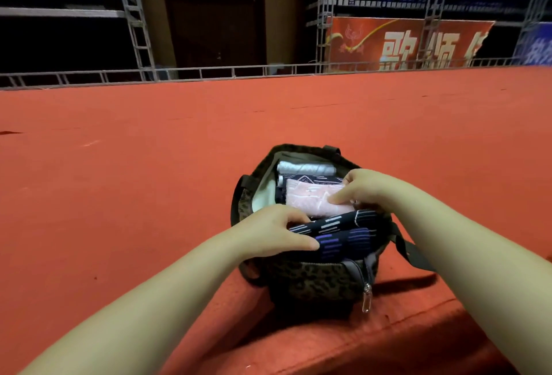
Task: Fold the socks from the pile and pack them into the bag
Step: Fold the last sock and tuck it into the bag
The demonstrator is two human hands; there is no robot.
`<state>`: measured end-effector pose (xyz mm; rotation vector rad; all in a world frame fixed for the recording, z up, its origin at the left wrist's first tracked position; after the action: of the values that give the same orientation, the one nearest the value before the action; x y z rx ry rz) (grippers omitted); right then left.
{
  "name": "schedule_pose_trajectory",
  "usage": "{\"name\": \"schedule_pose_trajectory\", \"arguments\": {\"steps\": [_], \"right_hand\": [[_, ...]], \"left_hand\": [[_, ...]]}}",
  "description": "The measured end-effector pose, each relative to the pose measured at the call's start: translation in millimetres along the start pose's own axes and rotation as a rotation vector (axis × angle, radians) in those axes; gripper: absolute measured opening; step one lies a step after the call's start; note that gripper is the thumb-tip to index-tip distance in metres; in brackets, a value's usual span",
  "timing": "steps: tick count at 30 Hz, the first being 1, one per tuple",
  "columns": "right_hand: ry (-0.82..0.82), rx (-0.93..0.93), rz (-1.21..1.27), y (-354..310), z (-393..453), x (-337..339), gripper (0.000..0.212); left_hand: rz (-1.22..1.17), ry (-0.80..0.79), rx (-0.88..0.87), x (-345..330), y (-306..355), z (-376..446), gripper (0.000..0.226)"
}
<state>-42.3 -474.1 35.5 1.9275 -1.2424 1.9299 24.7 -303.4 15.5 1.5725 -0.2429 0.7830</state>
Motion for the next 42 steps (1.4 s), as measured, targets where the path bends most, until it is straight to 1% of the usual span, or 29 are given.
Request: {"name": "schedule_pose_trajectory", "arguments": {"steps": [1, 3, 5, 6, 9, 10, 12, 15, 16, 18, 20, 21, 23, 25, 26, 27, 28, 29, 30, 31, 32, 34, 36, 39, 42], "right_hand": [[0.040, 0.025, 0.059, -1, 1, 1, 0.037], [0.118, 0.050, 0.292, 3, 4, 5, 0.036], [0.173, 0.029, 0.493, 13, 6, 8, 0.031], [0.178, 0.021, 0.549, 17, 7, 7, 0.030], [0.195, 0.014, 0.588, 20, 8, 7, 0.030], [0.196, 0.013, 0.604, 18, 9, 8, 0.029], [0.171, 0.014, 0.619, 13, 9, 9, 0.028], [0.113, 0.026, 0.490, 6, 6, 5, 0.021], [0.097, 0.030, 0.434, 4, 4, 2, 0.020], [0.091, 0.034, 0.383, 4, 1, -1, 0.026], [0.136, 0.041, 0.398, 3, -3, 1, 0.035], [0.159, 0.051, 0.414, 2, -6, 2, 0.035], [0.210, 0.085, 0.460, 0, -12, 7, 0.028], [0.242, 0.122, 0.445, -3, -20, 7, 0.025], [0.271, 0.136, 0.343, -5, -23, 5, 0.023], [0.303, 0.147, 0.148, -7, -24, 1, 0.020], [0.324, 0.145, -0.071, -8, -24, -5, 0.015], [0.337, 0.130, -0.249, -6, -23, -12, 0.010], [0.337, 0.112, -0.355, -3, -23, -18, 0.009], [0.344, 0.096, -0.396, 2, -22, -22, 0.012], [0.362, 0.088, -0.403, 7, -21, -23, 0.015], [0.389, 0.075, -0.342, 13, -16, -22, 0.018], [0.396, 0.061, -0.194, 17, -9, -19, 0.021], [0.490, 0.076, 0.000, 18, -19, -6, 0.025], [0.642, 0.154, 0.148, 20, -70, 15, 0.021]], "left_hand": [[0.000, 0.004, 0.004, 0, -3, 1, 0.008], [-0.044, 0.004, 0.014, 2, -4, 0, 0.004], [-0.090, -0.017, 0.020, 2, -2, 0, 0.007], [-0.103, -0.026, 0.021, 2, 0, -1, 0.008], [-0.109, 0.012, 0.022, 6, 4, 4, 0.012], [-0.097, 0.027, 0.042, 7, 3, 7, 0.012], [-0.097, 0.026, 0.135, 7, -6, 13, 0.015], [-0.171, -0.025, 0.292, -2, -24, 17, 0.026], [-0.168, -0.018, 0.300, -3, -28, 18, 0.029], [-0.114, 0.032, 0.287, -2, -32, 18, 0.029], [-0.047, 0.097, 0.283, 7, -31, 14, 0.027], [-0.032, 0.134, 0.283, 12, -29, 11, 0.030], [-0.075, 0.240, 0.228, 28, -27, 6, 0.047], [-0.110, 0.352, 0.045, 42, -17, 2, 0.066], [-0.087, 0.364, -0.060, 43, -9, 1, 0.072], [-0.022, 0.324, -0.119, 38, -5, 3, 0.078], [0.075, 0.252, -0.124, 29, -2, 5, 0.081], [0.197, 0.157, -0.076, 16, -7, 8, 0.079], [0.305, 0.056, -0.011, 4, -15, 10, 0.070], [0.352, -0.012, 0.038, -5, -23, 12, 0.060], [0.353, -0.033, 0.059, -10, -28, 13, 0.052], [0.310, -0.002, 0.062, -9, -31, 17, 0.048], [0.281, 0.027, 0.057, -3, -31, 23, 0.048], [0.165, 0.086, 0.016, 6, -25, 27, 0.047], [-0.045, 0.238, -0.100, 15, -6, 10, 0.026]]}}
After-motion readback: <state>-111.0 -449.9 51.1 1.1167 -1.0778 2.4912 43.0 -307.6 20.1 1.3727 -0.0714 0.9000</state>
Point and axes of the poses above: each hand's wrist, its own z-axis towards the middle knuckle, its own x-axis out of the back of the hand, y = z × x, the point moved 7 cm from there along z, towards the middle knuckle, and after that the axes turned 13 degrees about -z, right-handed, at the moved point
